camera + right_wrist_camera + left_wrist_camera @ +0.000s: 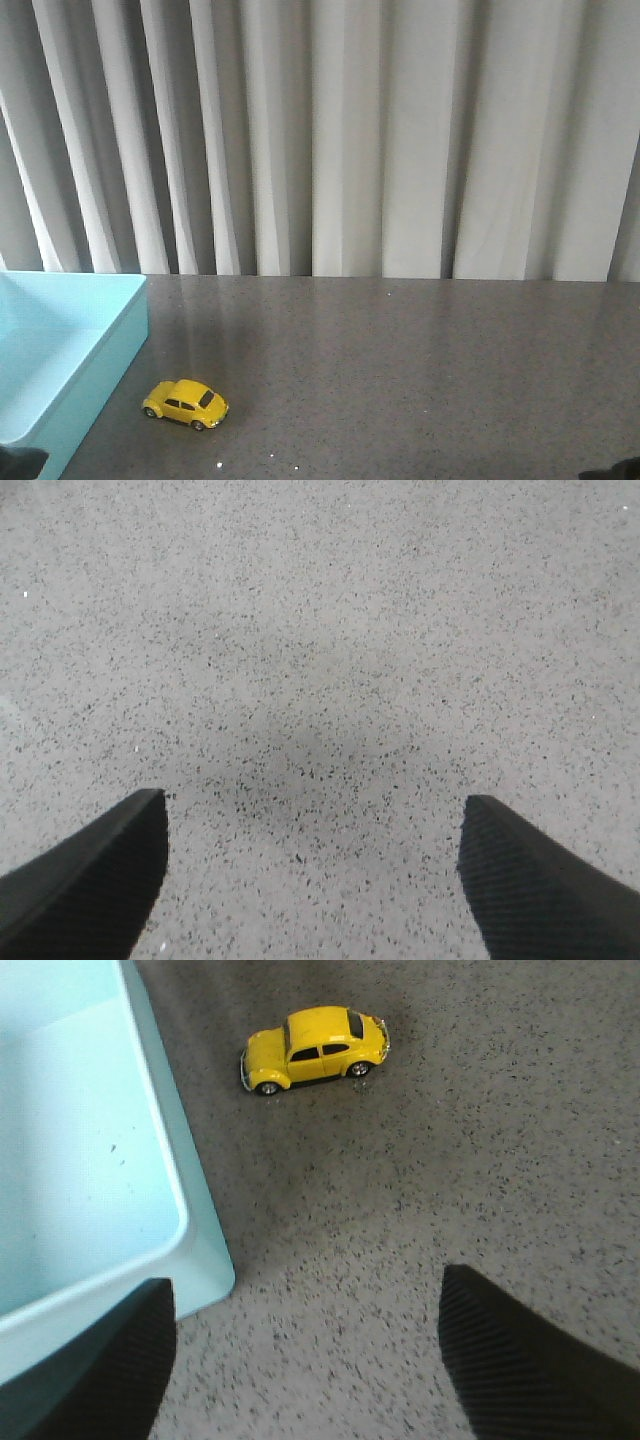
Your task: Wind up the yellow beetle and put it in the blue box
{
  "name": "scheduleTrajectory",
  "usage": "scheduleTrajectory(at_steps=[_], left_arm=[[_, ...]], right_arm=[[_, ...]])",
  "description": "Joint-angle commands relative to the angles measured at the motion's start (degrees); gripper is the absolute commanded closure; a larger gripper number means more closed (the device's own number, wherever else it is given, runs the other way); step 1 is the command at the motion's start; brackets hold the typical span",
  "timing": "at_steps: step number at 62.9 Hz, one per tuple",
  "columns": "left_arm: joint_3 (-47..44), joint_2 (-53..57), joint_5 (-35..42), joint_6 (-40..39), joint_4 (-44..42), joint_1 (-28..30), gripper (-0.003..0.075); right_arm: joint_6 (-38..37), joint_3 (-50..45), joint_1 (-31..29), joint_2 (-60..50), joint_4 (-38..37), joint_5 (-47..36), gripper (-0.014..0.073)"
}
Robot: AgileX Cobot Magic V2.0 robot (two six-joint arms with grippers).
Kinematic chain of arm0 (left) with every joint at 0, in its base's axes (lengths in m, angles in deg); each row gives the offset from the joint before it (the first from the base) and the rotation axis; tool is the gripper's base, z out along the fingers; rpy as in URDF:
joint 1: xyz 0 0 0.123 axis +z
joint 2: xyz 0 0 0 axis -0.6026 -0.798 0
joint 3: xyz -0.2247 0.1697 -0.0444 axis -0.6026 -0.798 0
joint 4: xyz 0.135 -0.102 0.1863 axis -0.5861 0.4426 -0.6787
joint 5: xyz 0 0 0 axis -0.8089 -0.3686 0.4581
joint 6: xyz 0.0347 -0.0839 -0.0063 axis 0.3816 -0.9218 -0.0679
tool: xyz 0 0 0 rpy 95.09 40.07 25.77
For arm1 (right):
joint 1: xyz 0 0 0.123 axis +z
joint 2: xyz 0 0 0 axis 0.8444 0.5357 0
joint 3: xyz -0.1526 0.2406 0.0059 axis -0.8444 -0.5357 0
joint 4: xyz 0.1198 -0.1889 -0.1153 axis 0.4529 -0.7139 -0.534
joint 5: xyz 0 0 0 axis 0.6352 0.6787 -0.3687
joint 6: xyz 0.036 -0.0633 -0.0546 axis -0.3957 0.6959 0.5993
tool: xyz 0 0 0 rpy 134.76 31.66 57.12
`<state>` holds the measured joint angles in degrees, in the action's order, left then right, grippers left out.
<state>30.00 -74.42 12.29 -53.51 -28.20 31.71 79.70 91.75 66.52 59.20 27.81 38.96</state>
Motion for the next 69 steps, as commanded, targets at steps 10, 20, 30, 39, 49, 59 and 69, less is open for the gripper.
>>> scheduleTrajectory(at_steps=[10, 20, 30, 39, 49, 59, 69], left_arm=[[14.0, -15.0, 4.9, 22.5, 3.5, 0.0, 0.0199], [22.5, -24.8, 1.2, 35.3, 5.8, 0.0, 0.0199], [32.9, -34.5, -6.1, 39.6, 8.6, 0.0, 0.0199], [41.0, -42.5, -12.5, 42.8, 8.5, 0.0, 0.0198], [48.2, -49.5, -15.8, 44.7, 9.2, 0.0, 0.0194], [54.3, -55.0, -18.9, 46.2, 9.4, -1.1, 0.0193], [58.5, -59.3, -19.8, 47.3, 9.2, -2.1, 0.0177]], right_arm=[[0.3, 1.5, 0.0, -0.8, -0.2, -1.9, 0.0015], [0.3, 1.5, 0.0, -0.8, -0.2, -1.9, 0.0015], [0.3, 1.5, 0.0, -0.8, -0.2, -1.9, 0.0015], [0.3, 1.5, 0.0, -0.8, -0.2, -1.9, 0.0015], [0.3, 1.5, 0.0, -0.8, -0.2, -1.9, 0.0015], [0.3, 1.5, 0.0, -0.8, -0.2, -1.9, 0.0015], [0.3, 1.5, 0.0, -0.8, -0.2, -1.8, 0.0015]])
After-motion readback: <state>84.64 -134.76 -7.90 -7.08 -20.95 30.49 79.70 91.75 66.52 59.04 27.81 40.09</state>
